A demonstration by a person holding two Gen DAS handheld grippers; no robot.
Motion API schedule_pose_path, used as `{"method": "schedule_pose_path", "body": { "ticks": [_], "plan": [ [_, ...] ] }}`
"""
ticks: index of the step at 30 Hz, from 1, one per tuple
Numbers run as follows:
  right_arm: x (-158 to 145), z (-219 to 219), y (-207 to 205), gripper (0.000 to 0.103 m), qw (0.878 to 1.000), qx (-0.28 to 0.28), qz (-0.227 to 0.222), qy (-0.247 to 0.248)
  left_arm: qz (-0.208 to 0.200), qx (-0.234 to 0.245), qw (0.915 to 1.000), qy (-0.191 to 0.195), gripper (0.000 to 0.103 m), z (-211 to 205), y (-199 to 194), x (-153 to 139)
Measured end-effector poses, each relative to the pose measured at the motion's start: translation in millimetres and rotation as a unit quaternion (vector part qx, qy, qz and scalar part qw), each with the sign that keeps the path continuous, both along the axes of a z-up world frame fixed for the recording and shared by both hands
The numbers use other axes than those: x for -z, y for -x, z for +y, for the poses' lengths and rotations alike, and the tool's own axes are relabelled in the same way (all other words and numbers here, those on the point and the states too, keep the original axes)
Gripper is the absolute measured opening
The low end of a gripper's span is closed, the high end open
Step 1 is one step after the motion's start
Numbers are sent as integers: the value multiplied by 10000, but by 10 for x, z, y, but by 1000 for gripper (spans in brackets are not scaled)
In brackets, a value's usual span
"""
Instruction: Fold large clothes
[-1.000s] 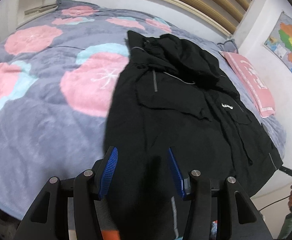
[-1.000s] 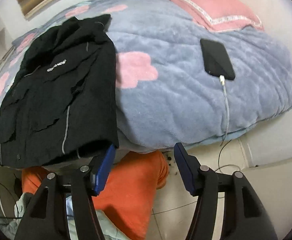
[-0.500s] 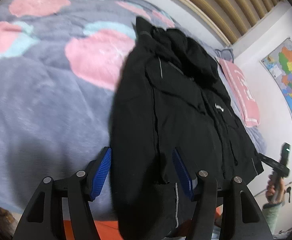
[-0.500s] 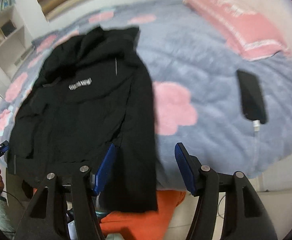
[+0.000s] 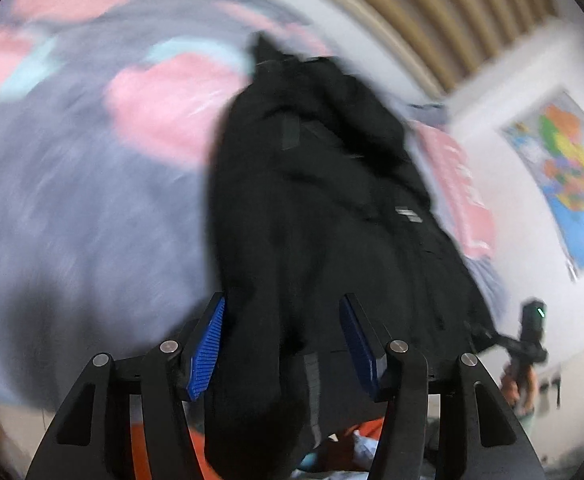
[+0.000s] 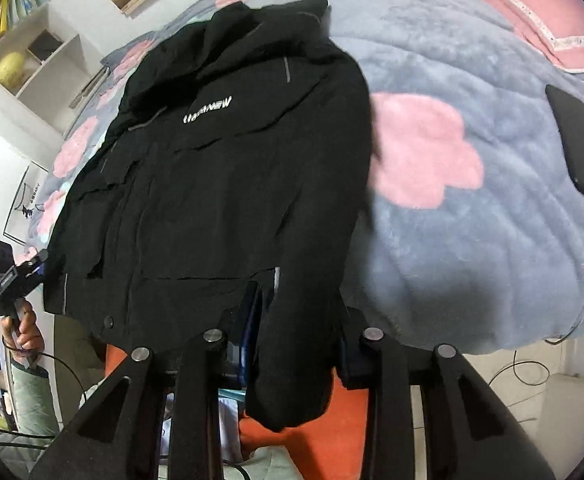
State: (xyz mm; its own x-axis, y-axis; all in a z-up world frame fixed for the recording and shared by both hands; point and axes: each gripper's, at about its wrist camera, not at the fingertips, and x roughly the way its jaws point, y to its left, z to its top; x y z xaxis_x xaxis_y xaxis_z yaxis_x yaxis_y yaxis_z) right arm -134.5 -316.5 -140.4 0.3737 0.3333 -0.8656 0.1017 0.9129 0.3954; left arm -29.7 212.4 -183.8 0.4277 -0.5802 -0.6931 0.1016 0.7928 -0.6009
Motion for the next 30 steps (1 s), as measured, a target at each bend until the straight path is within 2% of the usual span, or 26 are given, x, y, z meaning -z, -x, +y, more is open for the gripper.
{"method": "schedule_pose_path", "body": {
  "ticks": [2,5,6,7,8,9,10,12,18,21,23,28,30],
  "plan": [
    [93,29,0,37,9999,-18,148,-85,189,-107,9996,205,58,73,90,109],
    [165,85,21,36,9998,-27,203,-34,273,14,9990,349,58,54,232,162],
    [139,97,28,32,9999,-6,138,-23,243,67,9992,325,58,20,259,160],
    [109,104,23,24,10000,5,92,-13,210,104,9993,283,58,-19,260,151],
    [53,110,24,20,10000,17,17,4,156,155,9995,222,53,-64,250,123],
    [-38,115,30,17,9999,48,-112,-1,95,210,9996,191,21,-112,245,93],
    [-97,115,39,15,9998,65,-190,9,55,257,9994,233,9,-148,238,58],
    [-263,121,45,14,9992,63,-391,14,-121,270,9987,421,9,-179,240,-56],
    [-708,121,-181,13,9958,-23,-912,-104,-901,186,9917,898,9,-116,70,-683],
    [-917,45,-351,13,9931,-2,-1168,-126,-1227,168,9886,856,9,-130,-92,-935],
    [-1044,-18,-491,12,9913,62,-1312,-72,-1308,99,9873,895,10,-139,-251,-1062],
    [-1334,-161,-1010,12,9874,209,-1567,-31,-1579,-30,9829,946,10,-212,-779,-1350],
    [-1423,-196,-1206,12,9860,224,-1651,-24,-1736,-75,9812,836,10,-272,-994,-1480]
  ]
}}
